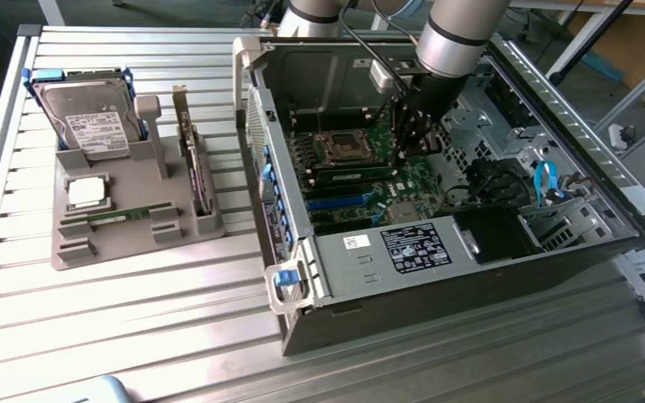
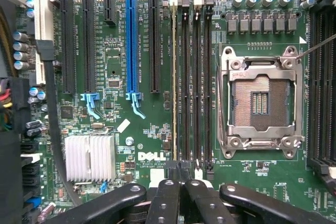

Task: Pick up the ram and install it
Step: 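Press down the ram until it locks into place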

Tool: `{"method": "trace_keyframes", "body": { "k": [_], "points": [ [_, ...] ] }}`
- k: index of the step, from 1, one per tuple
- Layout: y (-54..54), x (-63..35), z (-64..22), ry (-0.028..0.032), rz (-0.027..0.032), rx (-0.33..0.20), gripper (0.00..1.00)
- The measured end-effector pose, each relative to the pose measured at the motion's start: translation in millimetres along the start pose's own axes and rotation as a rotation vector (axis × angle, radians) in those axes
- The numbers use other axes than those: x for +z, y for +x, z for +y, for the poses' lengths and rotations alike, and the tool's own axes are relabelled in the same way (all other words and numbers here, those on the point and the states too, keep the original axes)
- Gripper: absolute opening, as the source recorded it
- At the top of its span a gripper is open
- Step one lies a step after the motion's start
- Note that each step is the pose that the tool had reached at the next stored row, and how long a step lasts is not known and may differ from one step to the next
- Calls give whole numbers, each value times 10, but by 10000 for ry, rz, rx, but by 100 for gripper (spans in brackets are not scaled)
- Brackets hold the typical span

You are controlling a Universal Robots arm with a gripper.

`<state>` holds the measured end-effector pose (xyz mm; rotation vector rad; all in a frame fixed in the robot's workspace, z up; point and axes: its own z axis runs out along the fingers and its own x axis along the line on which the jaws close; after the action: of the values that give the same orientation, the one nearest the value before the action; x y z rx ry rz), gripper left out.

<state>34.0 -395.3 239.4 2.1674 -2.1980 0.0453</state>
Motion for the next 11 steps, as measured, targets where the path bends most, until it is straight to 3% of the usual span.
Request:
{"method": "trace_keyframes", "body": {
  "k": [6, 11],
  "points": [
    [1, -13, 6, -3, 5, -2, 11],
    [3, -11, 125, -2, 4, -1, 11]
  ]
}}
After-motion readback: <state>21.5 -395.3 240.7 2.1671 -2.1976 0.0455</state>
